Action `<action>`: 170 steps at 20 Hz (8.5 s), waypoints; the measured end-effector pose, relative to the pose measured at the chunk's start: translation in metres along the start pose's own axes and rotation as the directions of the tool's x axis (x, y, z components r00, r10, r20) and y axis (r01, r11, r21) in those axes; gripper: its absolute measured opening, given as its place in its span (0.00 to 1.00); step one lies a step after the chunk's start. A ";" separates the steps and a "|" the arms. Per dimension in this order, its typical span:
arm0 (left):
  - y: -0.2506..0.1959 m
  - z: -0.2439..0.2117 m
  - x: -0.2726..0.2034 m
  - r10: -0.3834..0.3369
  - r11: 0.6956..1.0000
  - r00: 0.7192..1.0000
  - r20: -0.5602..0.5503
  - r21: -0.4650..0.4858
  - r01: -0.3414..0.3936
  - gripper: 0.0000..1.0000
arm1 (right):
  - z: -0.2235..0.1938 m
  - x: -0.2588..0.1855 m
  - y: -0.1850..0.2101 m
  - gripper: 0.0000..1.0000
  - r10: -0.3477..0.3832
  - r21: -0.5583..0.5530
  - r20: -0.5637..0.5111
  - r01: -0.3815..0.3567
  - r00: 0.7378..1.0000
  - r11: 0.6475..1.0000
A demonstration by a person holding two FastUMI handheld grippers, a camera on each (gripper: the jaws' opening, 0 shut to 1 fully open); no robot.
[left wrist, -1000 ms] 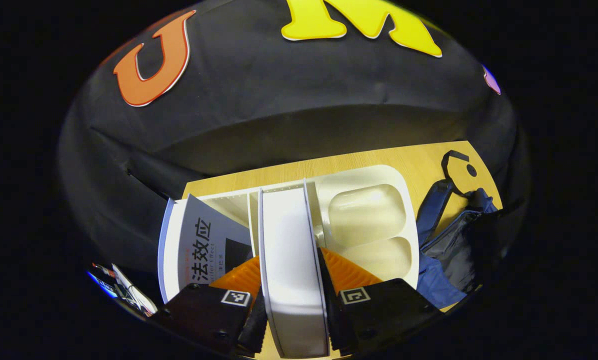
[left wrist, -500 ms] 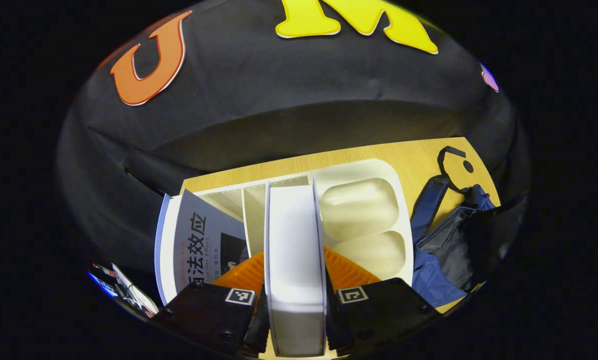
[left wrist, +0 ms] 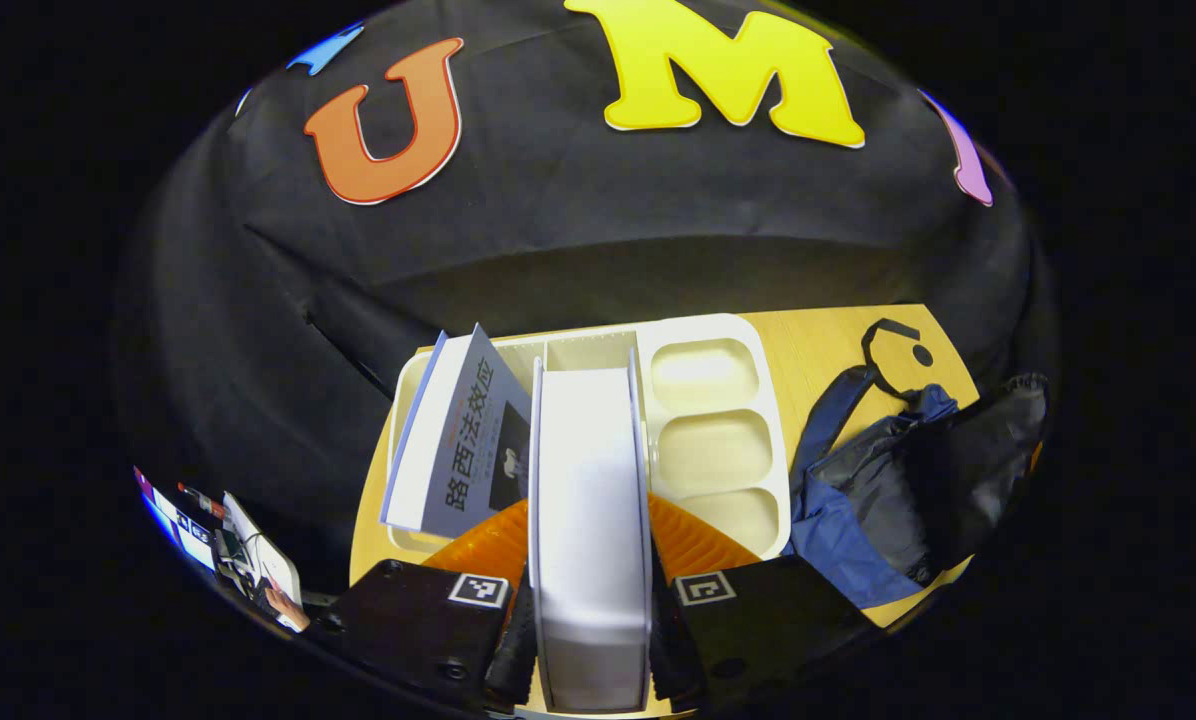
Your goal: Open the schoolbag, grab two books from the bookshelf and put them into the schoolbag.
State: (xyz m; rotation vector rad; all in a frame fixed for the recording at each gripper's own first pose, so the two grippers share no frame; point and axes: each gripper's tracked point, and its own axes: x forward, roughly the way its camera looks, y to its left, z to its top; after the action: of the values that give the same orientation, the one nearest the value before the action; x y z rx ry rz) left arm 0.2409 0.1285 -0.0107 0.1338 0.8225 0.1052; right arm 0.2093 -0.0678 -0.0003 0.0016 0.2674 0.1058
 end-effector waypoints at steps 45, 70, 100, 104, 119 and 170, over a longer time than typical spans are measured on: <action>-0.259 -0.061 -0.019 -0.643 0.390 0.669 0.372 -0.593 0.704 0.47 | 0.030 -0.004 -0.002 0.00 -0.038 -0.047 0.062 0.041 0.997 0.998; -0.407 -0.067 0.043 -0.641 0.366 0.623 0.449 -0.535 0.762 0.49 | 0.042 -0.010 0.011 0.01 0.019 -0.041 0.102 -0.015 0.995 0.999; -0.276 -0.089 -0.012 -0.513 0.844 0.789 0.336 0.033 0.535 0.99 | -0.002 -0.024 0.009 0.01 -0.079 -0.021 0.012 0.080 0.997 0.997; -0.229 -0.084 -0.040 -0.465 0.877 0.780 0.419 0.098 0.471 0.99 | -0.007 -0.026 0.013 0.01 -0.089 -0.014 -0.003 0.088 0.996 0.996; -0.018 -0.015 -0.065 -0.012 0.998 0.772 0.636 -0.036 0.045 0.98 | -0.003 -0.015 0.033 0.01 -0.043 -0.023 0.024 0.043 0.999 0.999; 0.083 0.014 0.027 -0.066 0.978 0.996 0.060 -0.195 0.077 0.43 | -0.035 -0.019 0.053 0.01 0.058 0.019 0.026 -0.058 0.998 0.998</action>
State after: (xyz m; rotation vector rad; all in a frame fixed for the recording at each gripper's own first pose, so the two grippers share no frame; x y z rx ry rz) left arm 0.2656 0.2134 -0.0074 -0.0800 0.7587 0.1142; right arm 0.1765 -0.0176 -0.0280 0.0303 0.2427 0.1607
